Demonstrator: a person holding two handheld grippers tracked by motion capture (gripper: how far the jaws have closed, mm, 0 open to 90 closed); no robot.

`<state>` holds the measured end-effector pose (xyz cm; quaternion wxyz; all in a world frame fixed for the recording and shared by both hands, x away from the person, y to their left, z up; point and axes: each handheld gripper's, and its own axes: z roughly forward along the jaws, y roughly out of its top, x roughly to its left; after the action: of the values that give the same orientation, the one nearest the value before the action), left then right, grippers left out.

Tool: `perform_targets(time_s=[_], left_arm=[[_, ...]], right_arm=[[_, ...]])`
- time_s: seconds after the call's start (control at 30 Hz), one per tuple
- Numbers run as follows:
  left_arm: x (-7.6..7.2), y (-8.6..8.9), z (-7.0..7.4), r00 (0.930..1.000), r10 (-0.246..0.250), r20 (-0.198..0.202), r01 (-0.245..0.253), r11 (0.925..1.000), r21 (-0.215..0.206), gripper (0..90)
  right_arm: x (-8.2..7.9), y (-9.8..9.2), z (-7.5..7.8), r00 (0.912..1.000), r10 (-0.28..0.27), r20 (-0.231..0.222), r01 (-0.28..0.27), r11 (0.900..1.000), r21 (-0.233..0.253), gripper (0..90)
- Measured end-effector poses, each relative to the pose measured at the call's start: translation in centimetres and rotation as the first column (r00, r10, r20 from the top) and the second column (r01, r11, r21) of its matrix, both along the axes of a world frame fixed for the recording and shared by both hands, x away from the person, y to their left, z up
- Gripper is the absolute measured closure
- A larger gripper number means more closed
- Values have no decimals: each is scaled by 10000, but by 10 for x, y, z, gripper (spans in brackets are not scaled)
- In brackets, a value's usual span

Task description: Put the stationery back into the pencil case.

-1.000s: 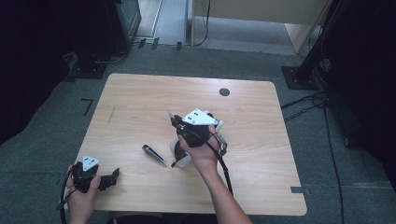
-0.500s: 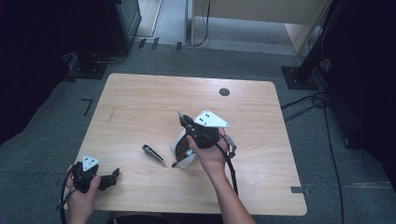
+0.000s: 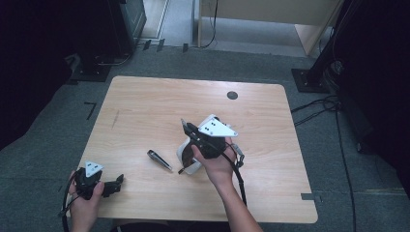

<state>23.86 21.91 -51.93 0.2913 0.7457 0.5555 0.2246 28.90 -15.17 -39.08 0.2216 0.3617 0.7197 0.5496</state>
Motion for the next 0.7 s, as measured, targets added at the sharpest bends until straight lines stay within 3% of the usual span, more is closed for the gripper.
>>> perform_targets(time_s=[0.4, 0.7], left_arm=[[0, 0, 0, 10000, -3, 1, 3, 10000, 0, 0], [0, 0, 0, 10000, -4, -4, 4, 10000, -2, 0]], right_arm=[[4, -2, 3, 10000, 67, 69, -68, 9998, 160, 814], [-2, -12, -4, 9999, -154, 52, 153, 9997, 179, 813]])
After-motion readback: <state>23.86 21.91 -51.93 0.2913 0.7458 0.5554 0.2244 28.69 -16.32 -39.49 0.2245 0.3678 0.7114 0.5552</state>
